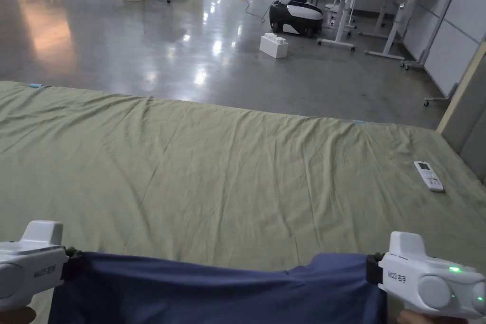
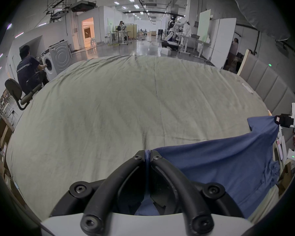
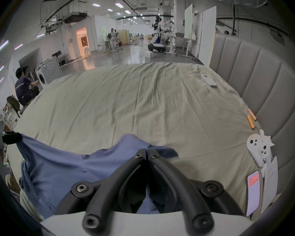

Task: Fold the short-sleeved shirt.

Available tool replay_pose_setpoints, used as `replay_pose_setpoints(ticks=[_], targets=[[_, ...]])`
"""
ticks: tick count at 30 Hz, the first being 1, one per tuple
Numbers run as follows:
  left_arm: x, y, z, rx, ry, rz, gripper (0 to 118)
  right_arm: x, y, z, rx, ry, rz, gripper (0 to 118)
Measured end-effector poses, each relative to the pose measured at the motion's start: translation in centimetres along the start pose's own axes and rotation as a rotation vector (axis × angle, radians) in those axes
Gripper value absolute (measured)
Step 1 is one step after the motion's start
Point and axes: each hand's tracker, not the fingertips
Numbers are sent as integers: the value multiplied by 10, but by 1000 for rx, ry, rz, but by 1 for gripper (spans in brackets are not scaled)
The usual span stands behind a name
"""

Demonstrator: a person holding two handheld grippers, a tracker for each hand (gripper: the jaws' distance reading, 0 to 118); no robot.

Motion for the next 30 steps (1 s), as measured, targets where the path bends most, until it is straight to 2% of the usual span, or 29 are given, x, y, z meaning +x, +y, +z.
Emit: replay_pose_setpoints(ticks=[7,15,23,30], targets=[[-14,-30,57,52,-47,-10,5,7,-36,78,31,14,4,2],[-22,-95,99,15,-69,-29,5,6,-107,128,-46,2,19,2],[-30,-160,91,-111,-57,-40,5,3,-175,128,-191,-32,25,2],[-23,-181,71,-170,-33,-75,5,3,-209,100,-258,-61,35,2]])
